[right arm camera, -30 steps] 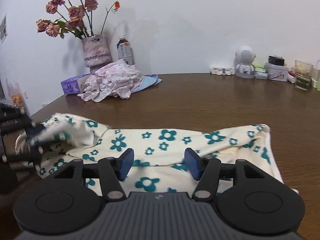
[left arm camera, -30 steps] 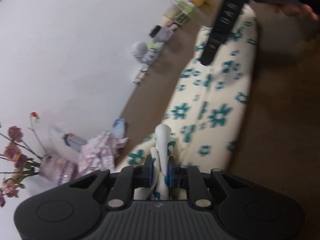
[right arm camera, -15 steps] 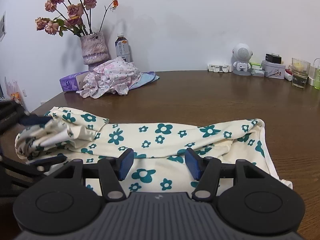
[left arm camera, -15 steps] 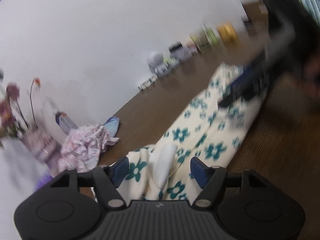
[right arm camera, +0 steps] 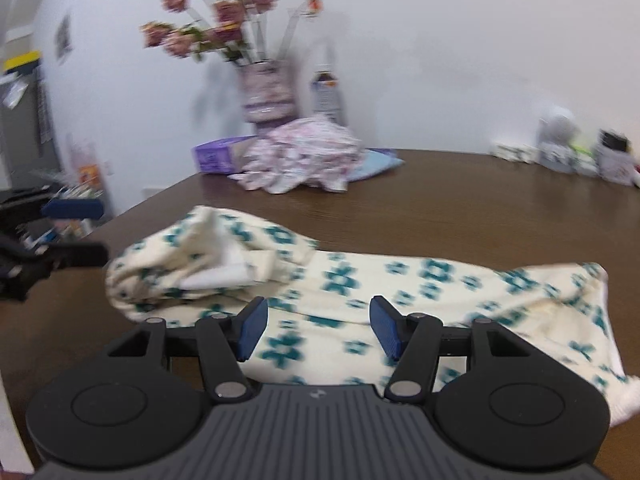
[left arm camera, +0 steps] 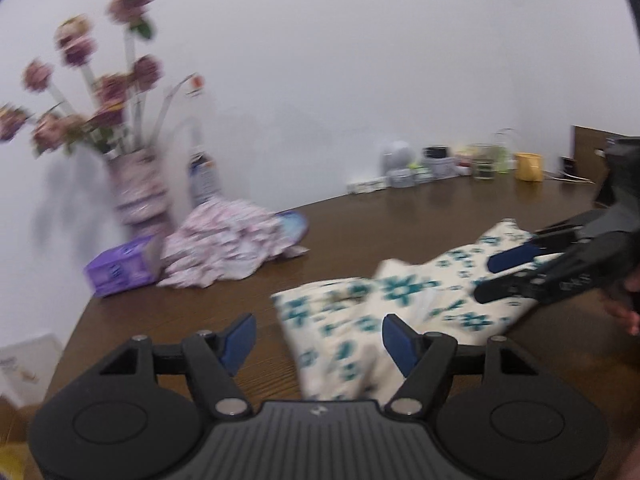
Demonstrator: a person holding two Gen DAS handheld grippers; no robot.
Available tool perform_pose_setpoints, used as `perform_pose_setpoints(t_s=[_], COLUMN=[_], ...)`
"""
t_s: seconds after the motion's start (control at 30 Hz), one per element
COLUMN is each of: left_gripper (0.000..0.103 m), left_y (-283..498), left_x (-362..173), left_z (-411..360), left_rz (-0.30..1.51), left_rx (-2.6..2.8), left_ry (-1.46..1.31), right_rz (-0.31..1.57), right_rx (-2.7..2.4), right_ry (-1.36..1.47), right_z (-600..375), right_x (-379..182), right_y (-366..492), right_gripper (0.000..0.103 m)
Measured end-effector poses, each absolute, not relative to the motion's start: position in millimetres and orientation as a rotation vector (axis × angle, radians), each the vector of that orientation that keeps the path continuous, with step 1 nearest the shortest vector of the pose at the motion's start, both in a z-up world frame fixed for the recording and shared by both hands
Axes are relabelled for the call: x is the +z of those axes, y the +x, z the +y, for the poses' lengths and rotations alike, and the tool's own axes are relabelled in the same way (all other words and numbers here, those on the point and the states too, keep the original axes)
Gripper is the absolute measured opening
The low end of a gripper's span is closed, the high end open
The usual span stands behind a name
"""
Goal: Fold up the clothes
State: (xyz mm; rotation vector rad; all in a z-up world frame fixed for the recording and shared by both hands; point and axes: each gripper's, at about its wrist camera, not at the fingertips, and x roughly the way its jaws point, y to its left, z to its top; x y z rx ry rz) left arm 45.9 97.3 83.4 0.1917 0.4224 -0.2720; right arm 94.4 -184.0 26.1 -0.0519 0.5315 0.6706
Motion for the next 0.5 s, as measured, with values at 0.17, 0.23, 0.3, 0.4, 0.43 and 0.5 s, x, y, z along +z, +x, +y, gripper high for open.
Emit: perform_pose_setpoints(t_s=[0.17,0.23,0.3,0.4,0.43,0.5], left_gripper=[0.028,0.023,0.015,0.013,0.013,0.013], left_y=[68,81,92,105,108,114], left_x=[84,82,79,70,66,60], left_z=[112,111,108,107,109,112], left_rz=[0.451,0.471,0.498,0.544,0.552,0.569], left_rx=[-0.273,-0.304,-0.350,-0.386,-0.382,-0.374], left_ry=[0.137,0.136,0.143,0.153,0.148,0.138], right_rz=[0.508,0.504,0.499,0.492,0.495,0.543], right_rx=[0.728,0.746,0.764,0.790,0.798,0.808], right_ry=[-0.083,-0.077,-0.070,-0.060,-0.057,-0.055], right_z=[-154,-144,-133,-117,-112,-101], right_x=[41,48,54,63,65,60], right_y=[93,95,98,101,103,112], right_gripper=[0.058,0.058,0.058,0.058,0.058,0.058])
